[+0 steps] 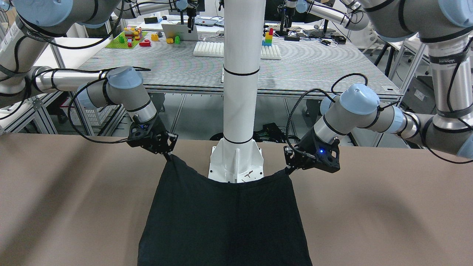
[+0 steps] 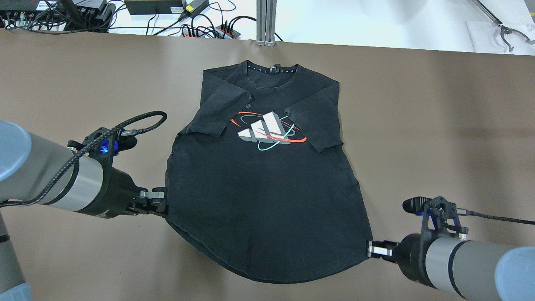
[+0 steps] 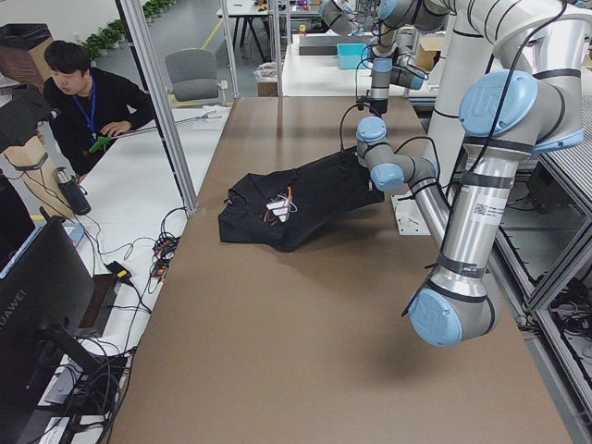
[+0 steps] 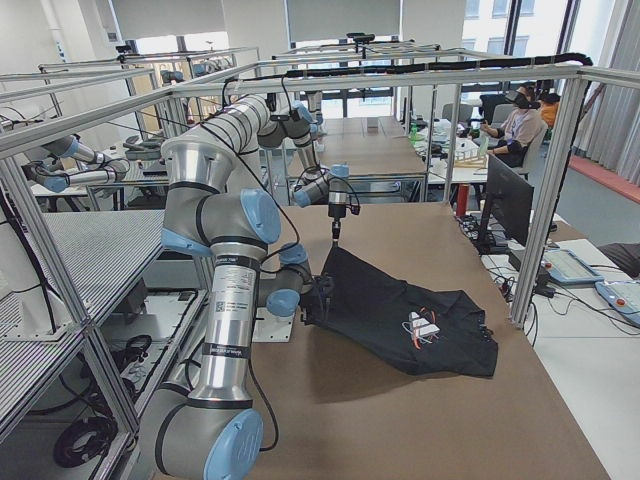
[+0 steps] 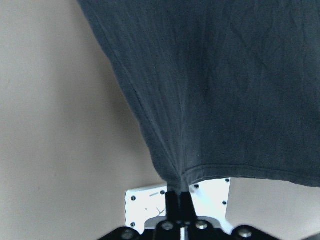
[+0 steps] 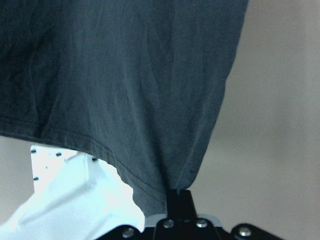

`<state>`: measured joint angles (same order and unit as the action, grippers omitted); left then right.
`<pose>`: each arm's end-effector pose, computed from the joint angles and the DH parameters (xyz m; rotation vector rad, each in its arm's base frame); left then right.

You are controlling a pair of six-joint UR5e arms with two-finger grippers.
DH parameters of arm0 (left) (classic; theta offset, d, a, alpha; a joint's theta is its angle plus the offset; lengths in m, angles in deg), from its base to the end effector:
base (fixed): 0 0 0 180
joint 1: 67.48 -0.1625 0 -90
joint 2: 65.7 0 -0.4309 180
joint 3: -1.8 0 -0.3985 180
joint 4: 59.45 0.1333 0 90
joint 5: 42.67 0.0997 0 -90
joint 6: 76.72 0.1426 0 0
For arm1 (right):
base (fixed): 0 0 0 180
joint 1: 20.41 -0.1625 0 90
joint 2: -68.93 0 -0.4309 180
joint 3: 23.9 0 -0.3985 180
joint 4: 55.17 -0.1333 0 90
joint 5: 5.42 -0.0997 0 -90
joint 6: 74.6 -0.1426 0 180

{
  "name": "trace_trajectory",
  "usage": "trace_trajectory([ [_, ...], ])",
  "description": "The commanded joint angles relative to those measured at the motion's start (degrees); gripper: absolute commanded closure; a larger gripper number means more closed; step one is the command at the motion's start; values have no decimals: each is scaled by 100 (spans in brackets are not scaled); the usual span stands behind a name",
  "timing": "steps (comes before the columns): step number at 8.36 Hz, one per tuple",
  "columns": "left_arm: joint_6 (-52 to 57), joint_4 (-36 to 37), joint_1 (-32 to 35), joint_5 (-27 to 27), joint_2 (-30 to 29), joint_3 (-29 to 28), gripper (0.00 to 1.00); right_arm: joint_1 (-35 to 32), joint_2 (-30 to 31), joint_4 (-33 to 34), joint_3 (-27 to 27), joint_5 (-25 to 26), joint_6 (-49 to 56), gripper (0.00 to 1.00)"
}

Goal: Fold clothes
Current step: 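Lift the hem with both grippers and fold it over toward the collar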

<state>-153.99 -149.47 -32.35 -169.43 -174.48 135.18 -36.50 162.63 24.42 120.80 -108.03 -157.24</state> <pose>0.3587 -0.3111 0.1832 -0.1020 1.1832 0.0040 -0.3492 -0.2071 0.2619 0.0225 -1.0847 0.0192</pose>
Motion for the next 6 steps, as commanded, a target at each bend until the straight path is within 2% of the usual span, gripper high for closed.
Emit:
trace_trajectory([
  [1, 98, 2, -707, -376, 768, 966, 100, 1359, 272, 764, 838, -418, 20, 100],
  [2, 98, 11, -701, -376, 980, 1239, 100, 1424, 263, 925, 988, -374, 12, 100],
  [3, 89, 20, -640, -324, 973, 1242, 100, 1381, 237, 1005, 1007, -200, -32, 100],
  [4, 89, 29, -517, -54, 921, 1112, 100, 1198, 228, 1136, 990, 263, -58, 100],
  [5, 89, 29, -377, 315, 703, 823, 100, 840, 228, 1233, 973, 372, -85, 100],
  [6, 63, 37, -106, 632, 161, 290, 100, 262, 219, 1251, 955, 312, -85, 100],
])
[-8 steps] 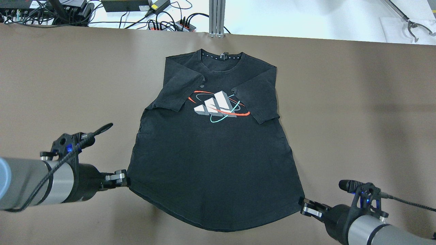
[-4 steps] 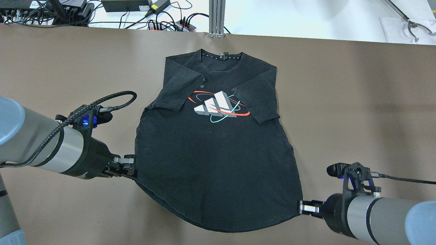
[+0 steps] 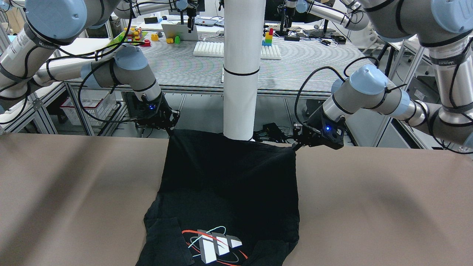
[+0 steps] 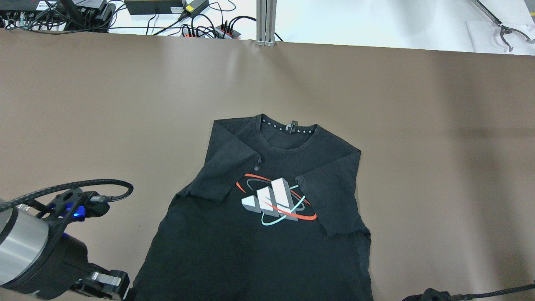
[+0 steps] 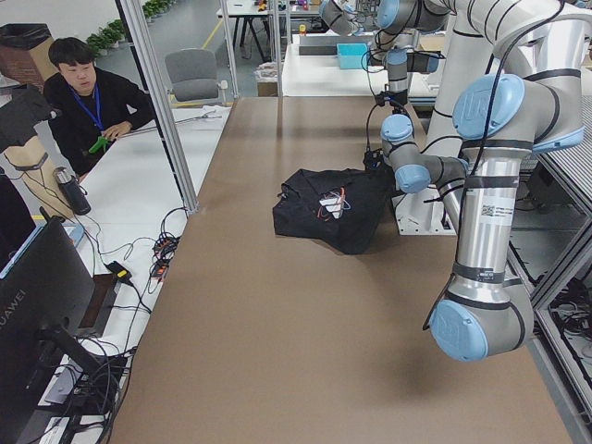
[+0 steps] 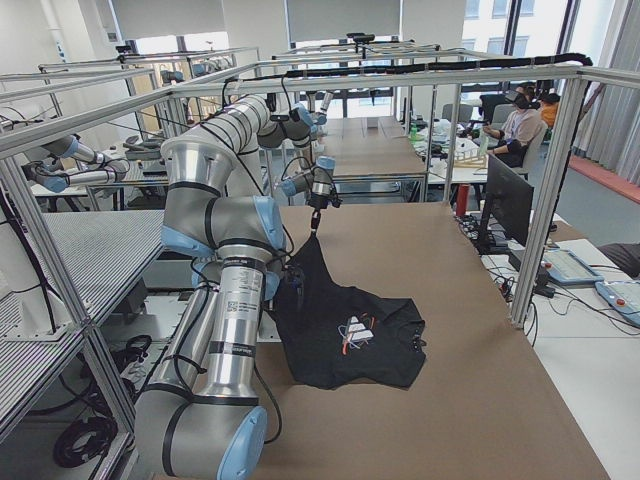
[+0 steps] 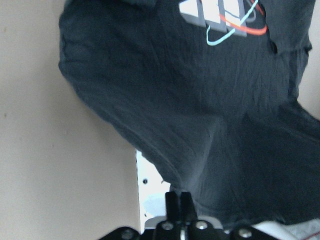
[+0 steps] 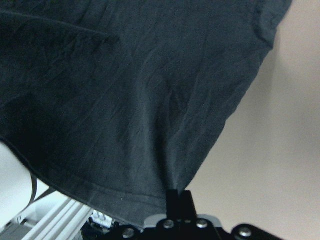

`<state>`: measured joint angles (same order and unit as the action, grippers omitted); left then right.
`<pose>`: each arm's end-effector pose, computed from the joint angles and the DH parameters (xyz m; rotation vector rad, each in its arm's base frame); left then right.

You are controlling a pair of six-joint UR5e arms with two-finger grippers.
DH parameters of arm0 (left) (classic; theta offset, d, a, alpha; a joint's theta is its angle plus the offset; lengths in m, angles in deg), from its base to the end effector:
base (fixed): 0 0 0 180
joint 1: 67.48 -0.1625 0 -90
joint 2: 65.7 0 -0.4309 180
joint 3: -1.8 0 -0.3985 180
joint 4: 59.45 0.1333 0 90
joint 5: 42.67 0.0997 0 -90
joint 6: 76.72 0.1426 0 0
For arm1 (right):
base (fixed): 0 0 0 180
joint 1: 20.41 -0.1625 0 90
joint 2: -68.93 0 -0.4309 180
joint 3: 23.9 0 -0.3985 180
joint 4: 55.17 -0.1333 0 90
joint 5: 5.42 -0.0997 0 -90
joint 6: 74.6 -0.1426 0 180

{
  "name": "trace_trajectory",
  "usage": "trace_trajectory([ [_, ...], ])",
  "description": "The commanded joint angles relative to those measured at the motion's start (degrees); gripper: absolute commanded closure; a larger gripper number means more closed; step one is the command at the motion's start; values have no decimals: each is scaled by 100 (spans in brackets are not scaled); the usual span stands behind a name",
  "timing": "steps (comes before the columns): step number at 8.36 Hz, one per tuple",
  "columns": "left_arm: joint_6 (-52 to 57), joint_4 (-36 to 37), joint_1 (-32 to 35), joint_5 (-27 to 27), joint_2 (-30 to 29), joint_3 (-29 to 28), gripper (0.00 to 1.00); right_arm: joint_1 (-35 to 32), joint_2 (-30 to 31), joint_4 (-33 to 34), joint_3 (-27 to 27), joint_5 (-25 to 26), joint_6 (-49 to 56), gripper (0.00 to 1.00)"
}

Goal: Fold clothes
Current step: 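Lift the hem with both grippers and fold it over toward the collar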

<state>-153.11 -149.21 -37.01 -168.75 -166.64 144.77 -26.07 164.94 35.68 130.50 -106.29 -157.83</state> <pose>0.3237 -0.2476 0.1894 -0.1184 1.1988 0.0918 -0.3233 -0.1390 0.2427 -0.0641 -1.0142 -0.1129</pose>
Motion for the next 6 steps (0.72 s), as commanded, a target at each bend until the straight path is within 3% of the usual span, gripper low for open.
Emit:
trace_trajectory([
  [1, -77, 11, 633, 697, -1124, -1196, 100, -1248, -21, 169, -59, 120, -26, 100],
  [3, -69, 11, 1248, 725, -1602, -1840, 100, -2057, -178, 293, -575, 103, -8, 100],
  [6, -60, 12, 1821, 734, -2051, -2307, 100, -2850, -451, 302, -1070, -20, 62, 100],
])
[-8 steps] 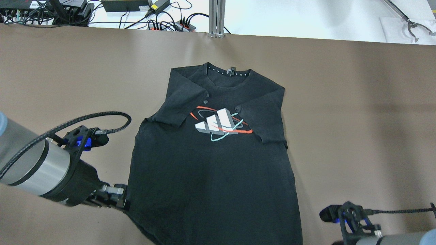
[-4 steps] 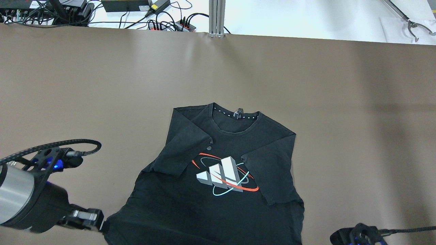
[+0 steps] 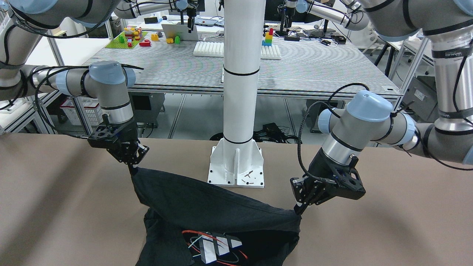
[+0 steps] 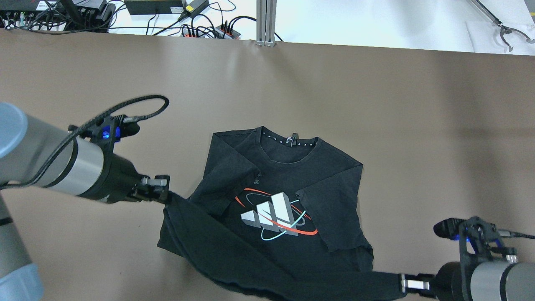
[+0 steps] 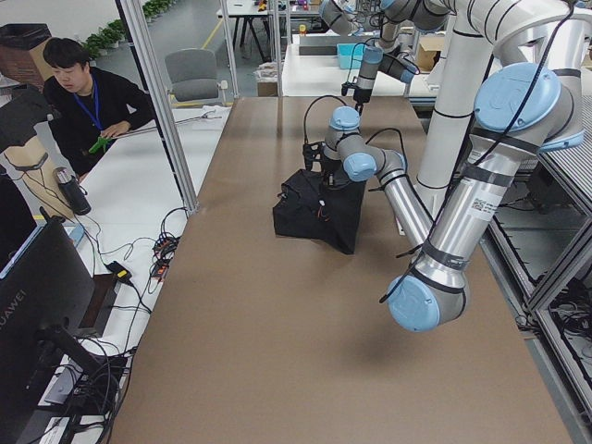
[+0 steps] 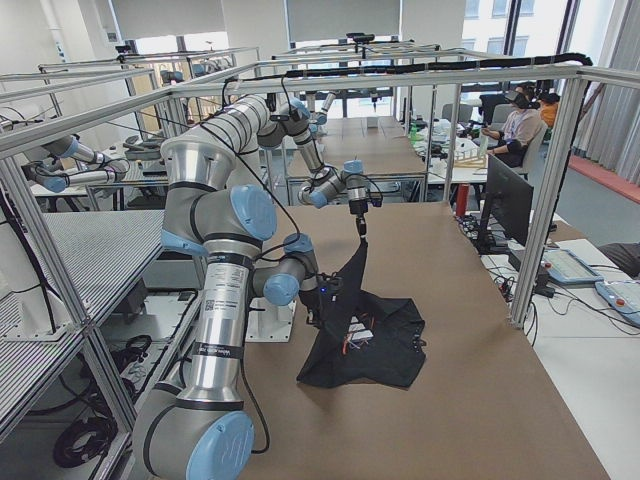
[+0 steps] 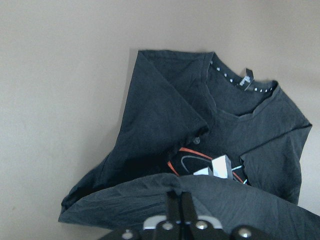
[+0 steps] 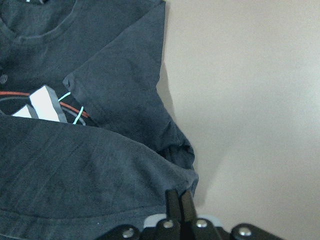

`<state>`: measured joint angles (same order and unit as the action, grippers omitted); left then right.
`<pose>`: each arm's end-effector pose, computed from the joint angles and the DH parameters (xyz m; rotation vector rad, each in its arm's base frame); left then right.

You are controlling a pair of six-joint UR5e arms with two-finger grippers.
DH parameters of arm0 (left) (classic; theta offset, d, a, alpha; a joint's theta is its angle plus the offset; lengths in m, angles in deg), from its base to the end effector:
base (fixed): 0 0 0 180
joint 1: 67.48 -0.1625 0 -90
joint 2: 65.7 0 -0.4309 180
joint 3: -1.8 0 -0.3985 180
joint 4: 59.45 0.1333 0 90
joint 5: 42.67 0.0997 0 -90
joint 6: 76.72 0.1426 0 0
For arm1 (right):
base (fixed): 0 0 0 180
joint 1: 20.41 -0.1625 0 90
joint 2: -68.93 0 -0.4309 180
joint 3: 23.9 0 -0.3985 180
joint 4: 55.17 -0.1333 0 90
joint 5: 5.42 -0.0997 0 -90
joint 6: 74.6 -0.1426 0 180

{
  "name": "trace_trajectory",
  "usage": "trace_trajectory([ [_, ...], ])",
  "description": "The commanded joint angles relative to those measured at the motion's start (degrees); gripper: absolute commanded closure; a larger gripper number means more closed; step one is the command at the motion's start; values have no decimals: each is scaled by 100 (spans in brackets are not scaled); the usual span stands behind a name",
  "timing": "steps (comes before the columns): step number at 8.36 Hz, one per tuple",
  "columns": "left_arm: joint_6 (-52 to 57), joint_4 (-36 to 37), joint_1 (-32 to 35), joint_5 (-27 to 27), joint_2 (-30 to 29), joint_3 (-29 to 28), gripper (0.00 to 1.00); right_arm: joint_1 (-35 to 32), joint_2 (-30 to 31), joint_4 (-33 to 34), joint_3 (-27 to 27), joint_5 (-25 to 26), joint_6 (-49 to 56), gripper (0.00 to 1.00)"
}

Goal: Fold clothes
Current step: 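Lift the hem with both grippers and fold it over toward the collar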

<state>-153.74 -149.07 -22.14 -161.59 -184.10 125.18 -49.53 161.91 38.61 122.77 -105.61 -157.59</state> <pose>0.3413 -0.4369 0.1626 0.1131 1.1358 -0.2321 -0.2839 -0.2818 0.2858 0.1115 -0.8805 0.2829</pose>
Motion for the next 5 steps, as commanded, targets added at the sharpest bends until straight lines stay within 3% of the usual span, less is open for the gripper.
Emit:
trace_trajectory([
  [1, 11, -3, 370, 174, -524, -620, 100, -759, -393, 9, -611, -254, 37, 100],
  [3, 73, -12, 423, 378, -981, -1340, 100, -1067, -938, 0, -1306, -370, 116, 100],
  [5, 160, -47, 450, 692, -1551, -2305, 100, -1209, -975, 9, -1483, -327, 659, 100],
])
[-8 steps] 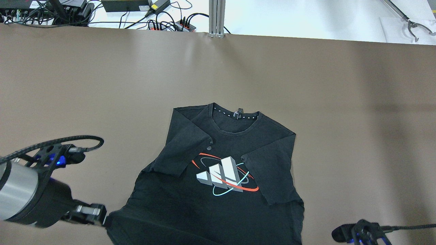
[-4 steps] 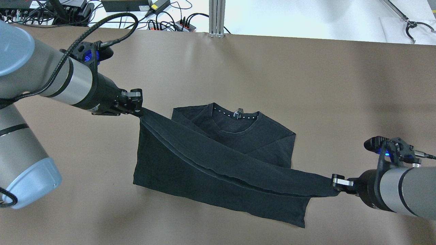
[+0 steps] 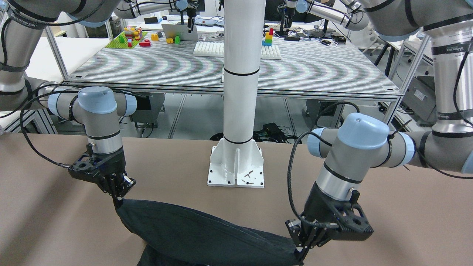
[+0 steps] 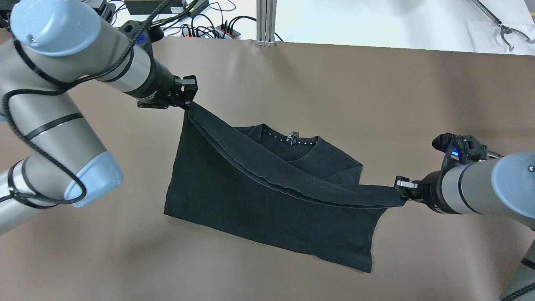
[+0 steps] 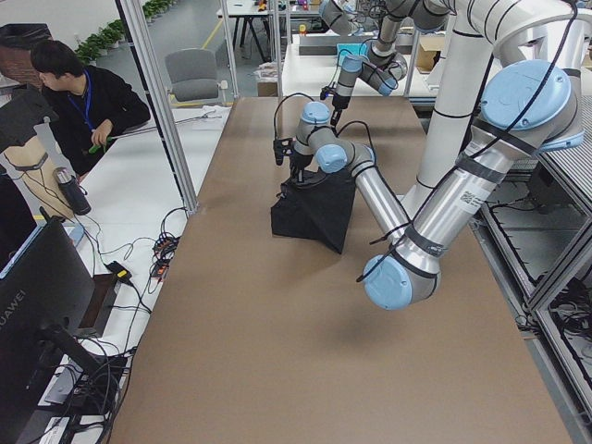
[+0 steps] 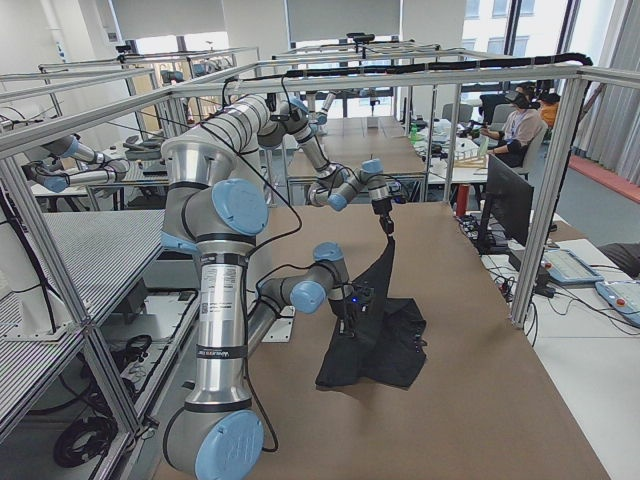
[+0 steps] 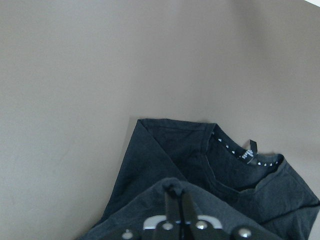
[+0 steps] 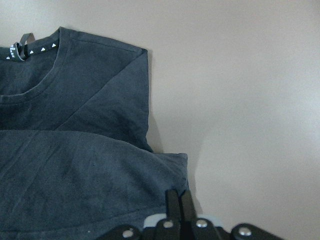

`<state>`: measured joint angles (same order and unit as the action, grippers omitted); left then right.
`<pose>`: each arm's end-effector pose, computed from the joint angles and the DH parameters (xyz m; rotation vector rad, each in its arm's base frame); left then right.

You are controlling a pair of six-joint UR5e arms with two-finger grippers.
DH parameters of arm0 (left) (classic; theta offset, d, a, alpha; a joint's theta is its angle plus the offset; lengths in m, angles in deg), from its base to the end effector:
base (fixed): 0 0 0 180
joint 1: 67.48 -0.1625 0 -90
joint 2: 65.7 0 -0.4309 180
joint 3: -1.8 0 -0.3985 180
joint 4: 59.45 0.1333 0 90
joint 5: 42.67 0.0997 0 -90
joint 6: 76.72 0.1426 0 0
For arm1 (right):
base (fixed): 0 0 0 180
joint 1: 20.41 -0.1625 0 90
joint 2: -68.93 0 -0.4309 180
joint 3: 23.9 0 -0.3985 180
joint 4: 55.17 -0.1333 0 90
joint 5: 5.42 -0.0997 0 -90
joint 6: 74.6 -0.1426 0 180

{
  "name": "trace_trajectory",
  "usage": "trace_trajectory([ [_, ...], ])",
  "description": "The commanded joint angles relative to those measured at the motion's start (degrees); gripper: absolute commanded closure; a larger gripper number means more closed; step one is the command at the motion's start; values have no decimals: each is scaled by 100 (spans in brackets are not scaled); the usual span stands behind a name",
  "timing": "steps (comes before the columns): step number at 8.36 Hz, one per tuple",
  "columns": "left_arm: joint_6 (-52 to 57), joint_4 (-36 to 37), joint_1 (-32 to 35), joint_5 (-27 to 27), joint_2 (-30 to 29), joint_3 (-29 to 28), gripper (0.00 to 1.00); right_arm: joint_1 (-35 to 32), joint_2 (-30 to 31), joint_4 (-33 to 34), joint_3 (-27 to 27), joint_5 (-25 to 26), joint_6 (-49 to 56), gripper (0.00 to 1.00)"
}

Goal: Fold clothes
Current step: 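Lift the hem with both grippers and fold it over toward the collar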

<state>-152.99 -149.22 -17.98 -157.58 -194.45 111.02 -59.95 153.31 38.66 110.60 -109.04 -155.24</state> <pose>0.3623 -0.5370 0.1454 0.1821 1.0559 -0.3449 -0.2965 -0.3741 0.3092 0.1292 -0.8305 0.3997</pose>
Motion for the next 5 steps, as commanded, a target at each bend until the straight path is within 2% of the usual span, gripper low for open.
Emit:
trace_trajectory([
  [1, 234, -41, 7, 424, -745, -1450, 100, -176, -184, -23, -502, 26, 453, 100],
  [2, 435, -84, -28, 512, -869, -1943, 100, -168, -420, -32, -861, 17, 453, 100],
  [3, 507, -494, -72, 661, -888, -2348, 100, -159, -579, -49, -1213, 17, 453, 98],
  [4, 508, -907, -142, 706, -905, -2840, 100, -141, -633, -49, -1399, 17, 453, 93],
  [5, 508, -1233, -265, 898, -914, -3123, 97, -124, -642, -188, -1618, 26, 453, 80],
])
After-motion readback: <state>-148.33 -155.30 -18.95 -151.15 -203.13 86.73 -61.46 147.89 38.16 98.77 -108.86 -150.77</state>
